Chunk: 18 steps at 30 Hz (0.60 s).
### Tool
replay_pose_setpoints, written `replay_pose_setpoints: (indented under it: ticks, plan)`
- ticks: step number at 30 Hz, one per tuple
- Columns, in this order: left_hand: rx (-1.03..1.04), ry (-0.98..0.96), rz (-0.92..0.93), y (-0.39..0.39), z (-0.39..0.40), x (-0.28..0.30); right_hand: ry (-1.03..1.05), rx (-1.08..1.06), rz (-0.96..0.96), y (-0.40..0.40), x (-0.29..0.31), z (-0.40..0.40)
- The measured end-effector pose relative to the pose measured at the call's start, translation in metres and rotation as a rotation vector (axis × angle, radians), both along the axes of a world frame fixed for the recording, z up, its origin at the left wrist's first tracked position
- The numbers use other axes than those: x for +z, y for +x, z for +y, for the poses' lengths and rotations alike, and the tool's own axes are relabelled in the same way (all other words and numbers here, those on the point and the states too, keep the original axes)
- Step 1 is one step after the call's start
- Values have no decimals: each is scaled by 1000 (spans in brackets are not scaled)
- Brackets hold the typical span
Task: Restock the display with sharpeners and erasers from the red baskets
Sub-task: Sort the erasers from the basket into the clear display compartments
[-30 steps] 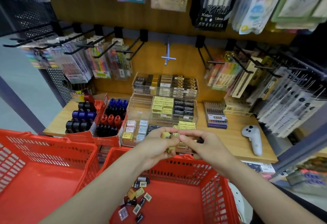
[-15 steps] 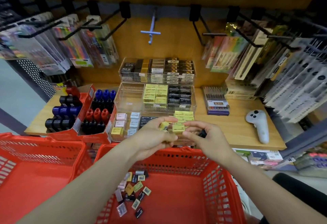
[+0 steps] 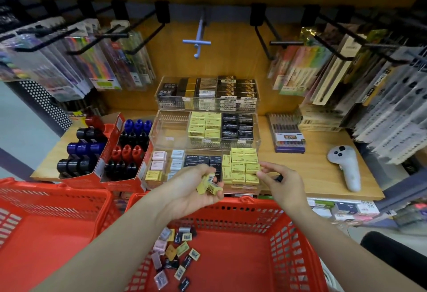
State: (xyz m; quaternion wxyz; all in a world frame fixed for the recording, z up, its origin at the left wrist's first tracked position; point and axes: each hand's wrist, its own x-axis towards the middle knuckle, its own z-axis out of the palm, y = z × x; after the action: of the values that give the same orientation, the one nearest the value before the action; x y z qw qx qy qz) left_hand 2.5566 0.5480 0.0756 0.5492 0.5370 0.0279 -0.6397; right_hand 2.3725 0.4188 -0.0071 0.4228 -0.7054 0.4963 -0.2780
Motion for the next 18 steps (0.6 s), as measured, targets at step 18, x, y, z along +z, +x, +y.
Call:
replay_pose_setpoints:
  ticks: [18]
  plan:
    - [-232, -50, -840, -7, 8, -7, 18, -132, -57, 4, 23, 14]
